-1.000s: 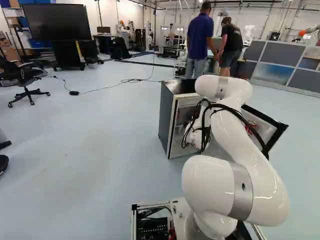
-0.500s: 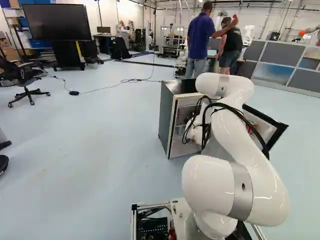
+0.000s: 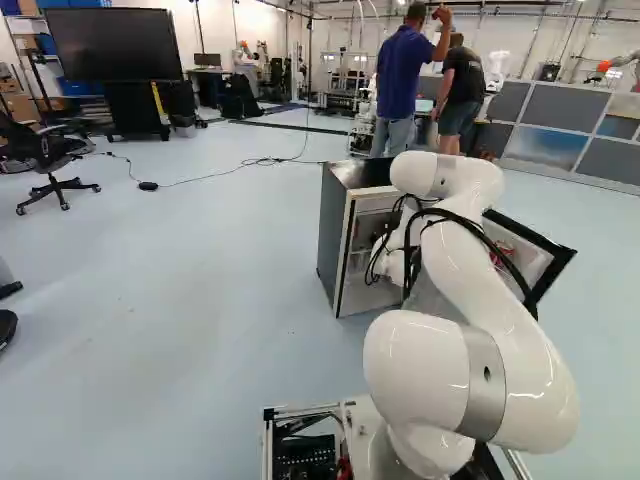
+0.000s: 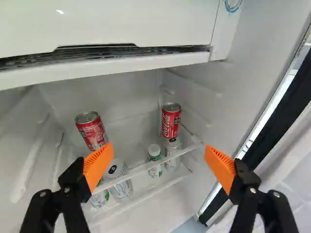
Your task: Grab a drink from the fridge
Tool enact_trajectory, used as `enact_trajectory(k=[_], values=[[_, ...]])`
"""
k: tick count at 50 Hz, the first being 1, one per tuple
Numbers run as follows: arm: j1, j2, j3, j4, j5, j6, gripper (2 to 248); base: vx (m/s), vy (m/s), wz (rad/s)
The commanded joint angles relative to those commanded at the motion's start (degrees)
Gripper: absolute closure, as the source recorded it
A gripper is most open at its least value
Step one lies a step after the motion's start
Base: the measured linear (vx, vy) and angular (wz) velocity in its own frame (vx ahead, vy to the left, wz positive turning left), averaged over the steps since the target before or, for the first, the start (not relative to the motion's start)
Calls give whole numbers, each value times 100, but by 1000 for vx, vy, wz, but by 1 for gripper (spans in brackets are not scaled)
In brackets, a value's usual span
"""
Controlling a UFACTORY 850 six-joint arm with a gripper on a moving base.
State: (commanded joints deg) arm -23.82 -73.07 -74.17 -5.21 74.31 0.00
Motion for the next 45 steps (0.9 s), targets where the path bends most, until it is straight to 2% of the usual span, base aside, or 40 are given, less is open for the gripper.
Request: enact_trajectory(k=[45], values=[[-6,-573,-1037,0,-742,0,3,0,0,0]])
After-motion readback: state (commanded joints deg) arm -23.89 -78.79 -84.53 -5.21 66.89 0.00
